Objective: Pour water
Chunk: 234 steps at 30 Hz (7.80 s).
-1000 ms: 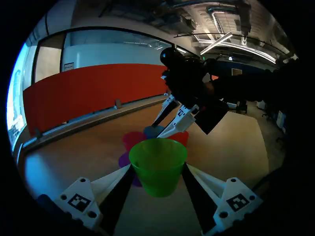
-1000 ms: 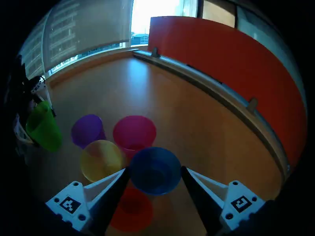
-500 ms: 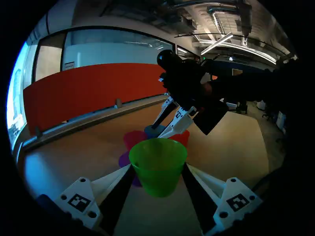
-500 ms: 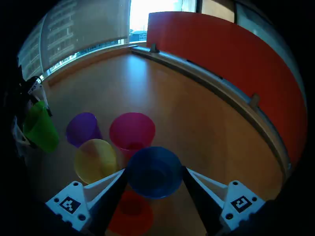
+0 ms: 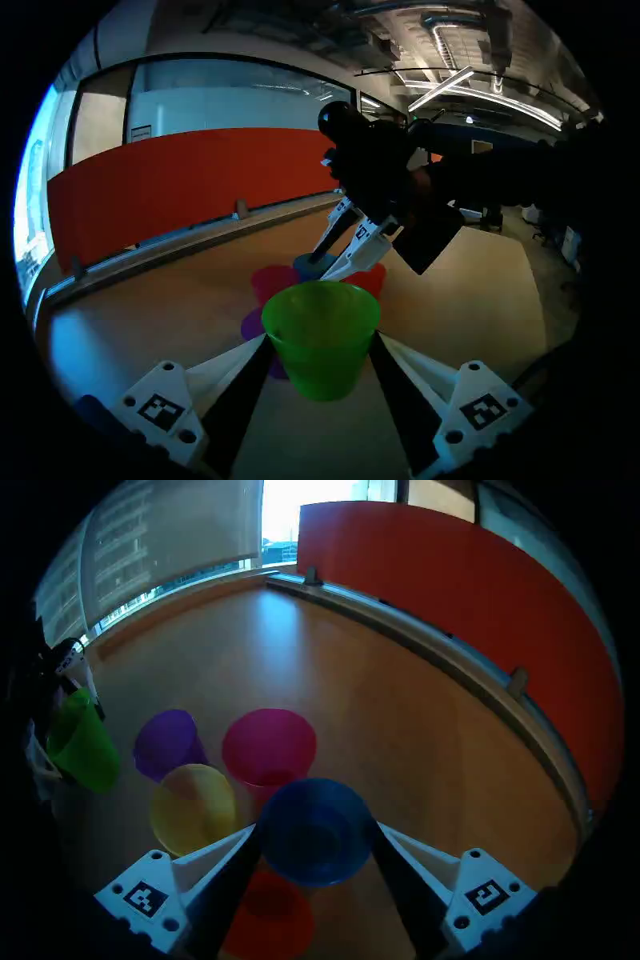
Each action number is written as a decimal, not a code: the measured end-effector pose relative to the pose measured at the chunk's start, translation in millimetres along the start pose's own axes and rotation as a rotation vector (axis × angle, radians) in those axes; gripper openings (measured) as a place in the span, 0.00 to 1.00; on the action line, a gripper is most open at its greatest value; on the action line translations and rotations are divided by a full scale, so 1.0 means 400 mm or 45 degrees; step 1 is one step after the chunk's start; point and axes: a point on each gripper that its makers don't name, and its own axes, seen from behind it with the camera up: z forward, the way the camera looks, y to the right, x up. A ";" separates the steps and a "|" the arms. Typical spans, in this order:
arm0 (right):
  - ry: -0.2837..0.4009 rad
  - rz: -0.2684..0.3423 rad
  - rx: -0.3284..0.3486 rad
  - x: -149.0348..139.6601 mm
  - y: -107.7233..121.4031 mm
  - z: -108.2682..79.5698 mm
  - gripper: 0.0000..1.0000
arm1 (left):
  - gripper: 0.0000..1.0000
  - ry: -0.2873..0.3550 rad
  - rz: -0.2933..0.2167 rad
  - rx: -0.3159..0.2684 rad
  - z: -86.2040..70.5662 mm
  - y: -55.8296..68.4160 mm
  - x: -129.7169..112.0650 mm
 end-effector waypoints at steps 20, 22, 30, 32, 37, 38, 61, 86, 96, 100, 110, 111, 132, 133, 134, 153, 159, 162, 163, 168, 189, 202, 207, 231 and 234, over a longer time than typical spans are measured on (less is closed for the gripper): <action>0.089 -0.005 0.005 0.024 -0.004 -0.015 0.93 | 0.83 0.006 0.001 0.006 0.003 -0.001 0.012; 0.110 -0.012 0.002 0.031 -0.006 -0.023 0.93 | 0.83 0.008 0.005 0.008 0.003 0.000 0.016; 0.215 -0.022 -0.016 0.063 -0.017 -0.064 0.93 | 0.83 0.016 0.011 0.017 -0.001 0.004 0.030; 0.239 -0.019 -0.020 0.068 -0.020 -0.074 0.93 | 0.83 0.017 0.014 0.019 -0.003 0.007 0.034; 0.291 -0.014 -0.024 0.081 -0.027 -0.100 0.93 | 0.83 0.021 0.026 0.023 -0.008 0.015 0.046; 0.301 -0.012 -0.024 0.085 -0.029 -0.105 0.93 | 0.83 0.022 0.029 0.024 -0.009 0.016 0.048; 0.590 0.013 -0.064 0.183 -0.068 -0.239 0.93 | 0.83 0.057 0.023 0.051 -0.015 0.019 0.087; 0.849 -0.007 -0.108 0.244 -0.119 -0.348 0.93 | 0.83 0.120 0.026 0.067 -0.033 0.033 0.121; 0.939 -0.009 -0.115 0.270 -0.145 -0.377 0.93 | 0.83 0.139 0.032 0.062 -0.035 0.044 0.135; 0.967 -0.017 -0.119 0.278 -0.152 -0.387 0.93 | 0.83 0.143 0.033 0.059 -0.037 0.047 0.139; 1.015 -0.017 -0.130 0.296 -0.159 -0.406 0.93 | 0.83 0.151 0.031 0.055 -0.039 0.049 0.142; 1.018 -0.019 -0.133 0.297 -0.158 -0.407 0.93 | 0.83 0.152 0.030 0.054 -0.039 0.049 0.142; 1.029 -0.043 -0.113 0.311 -0.180 -0.429 0.93 | 0.82 0.163 0.039 0.047 -0.042 0.055 0.153; 1.026 -0.048 -0.113 0.310 -0.181 -0.429 0.93 | 0.82 0.163 0.040 0.047 -0.043 0.054 0.152; 1.024 -0.052 -0.112 0.310 -0.182 -0.428 0.93 | 0.82 0.163 0.041 0.047 -0.043 0.054 0.152; 0.967 -0.221 -0.113 0.306 -0.198 -0.434 0.93 | 0.83 0.117 0.047 0.005 -0.030 0.067 0.116; 0.957 -0.276 -0.111 0.313 -0.208 -0.440 0.93 | 0.83 0.121 0.048 -0.014 -0.025 0.077 0.118; 0.955 -0.298 -0.110 0.318 -0.212 -0.443 0.93 | 0.82 0.121 0.045 -0.026 -0.022 0.083 0.116; 0.954 -0.309 -0.112 0.319 -0.214 -0.444 0.93 | 0.82 0.120 0.046 -0.027 -0.021 0.084 0.115; 0.948 -0.361 -0.125 0.321 -0.222 -0.450 0.93 | 0.83 0.119 0.050 -0.033 -0.017 0.090 0.112; 0.945 -0.512 -0.148 0.333 -0.251 -0.465 0.93 | 0.82 0.147 0.056 -0.079 -0.004 0.124 0.123; 0.920 -0.619 -0.168 0.334 -0.263 -0.463 0.93 | 0.82 0.193 0.075 -0.104 0.000 0.148 0.142; 0.915 -0.644 -0.175 0.337 -0.264 -0.467 0.93 | 0.82 0.216 0.062 -0.109 -0.002 0.151 0.151; 0.896 -0.758 -0.204 0.362 -0.279 -0.479 0.93 | 0.83 0.303 0.056 -0.082 -0.008 0.147 0.184; 0.891 -0.769 -0.207 0.364 -0.279 -0.479 0.93 | 0.83 0.307 0.051 -0.085 -0.008 0.149 0.184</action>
